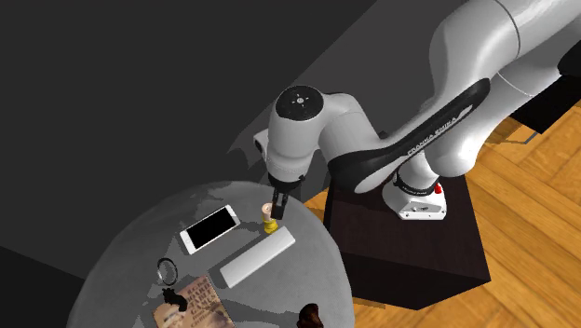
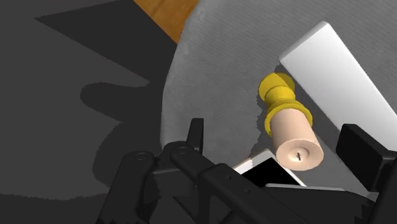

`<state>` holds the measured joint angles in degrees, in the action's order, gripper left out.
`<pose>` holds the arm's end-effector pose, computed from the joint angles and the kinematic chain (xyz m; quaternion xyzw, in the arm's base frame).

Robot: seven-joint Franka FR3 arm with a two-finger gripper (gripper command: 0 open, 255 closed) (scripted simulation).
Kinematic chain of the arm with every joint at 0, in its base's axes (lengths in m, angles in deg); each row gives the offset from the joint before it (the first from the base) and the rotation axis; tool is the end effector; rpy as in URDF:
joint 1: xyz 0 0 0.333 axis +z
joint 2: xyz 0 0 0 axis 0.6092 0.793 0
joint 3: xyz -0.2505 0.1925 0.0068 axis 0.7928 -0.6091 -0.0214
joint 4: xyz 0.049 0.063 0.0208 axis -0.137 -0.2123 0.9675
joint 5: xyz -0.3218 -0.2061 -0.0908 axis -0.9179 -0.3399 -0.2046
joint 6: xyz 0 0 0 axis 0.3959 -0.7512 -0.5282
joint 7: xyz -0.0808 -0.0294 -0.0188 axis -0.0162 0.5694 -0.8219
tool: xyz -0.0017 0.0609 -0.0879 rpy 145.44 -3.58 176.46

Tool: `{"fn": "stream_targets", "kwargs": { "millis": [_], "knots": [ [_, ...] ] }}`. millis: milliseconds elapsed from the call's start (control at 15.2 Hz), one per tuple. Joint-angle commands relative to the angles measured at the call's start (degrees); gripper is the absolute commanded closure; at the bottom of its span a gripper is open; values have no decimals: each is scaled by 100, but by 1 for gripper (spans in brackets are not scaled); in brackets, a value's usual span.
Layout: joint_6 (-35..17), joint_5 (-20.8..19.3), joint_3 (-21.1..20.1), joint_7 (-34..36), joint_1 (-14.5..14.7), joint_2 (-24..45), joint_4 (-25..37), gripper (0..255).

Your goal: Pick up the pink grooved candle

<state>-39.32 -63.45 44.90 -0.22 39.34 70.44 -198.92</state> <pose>0.3812 0.2458 0.4119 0.9971 0.0157 0.0666 0.0333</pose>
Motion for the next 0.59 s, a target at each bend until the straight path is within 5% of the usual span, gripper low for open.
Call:
{"fn": "stream_targets", "kwargs": {
  "millis": [0,528],
  "knots": [
    [-292,-278,-287,424,-81,436,127,0],
    [-939,-742,-499,890,-201,998,-51,0]
  ]
}}
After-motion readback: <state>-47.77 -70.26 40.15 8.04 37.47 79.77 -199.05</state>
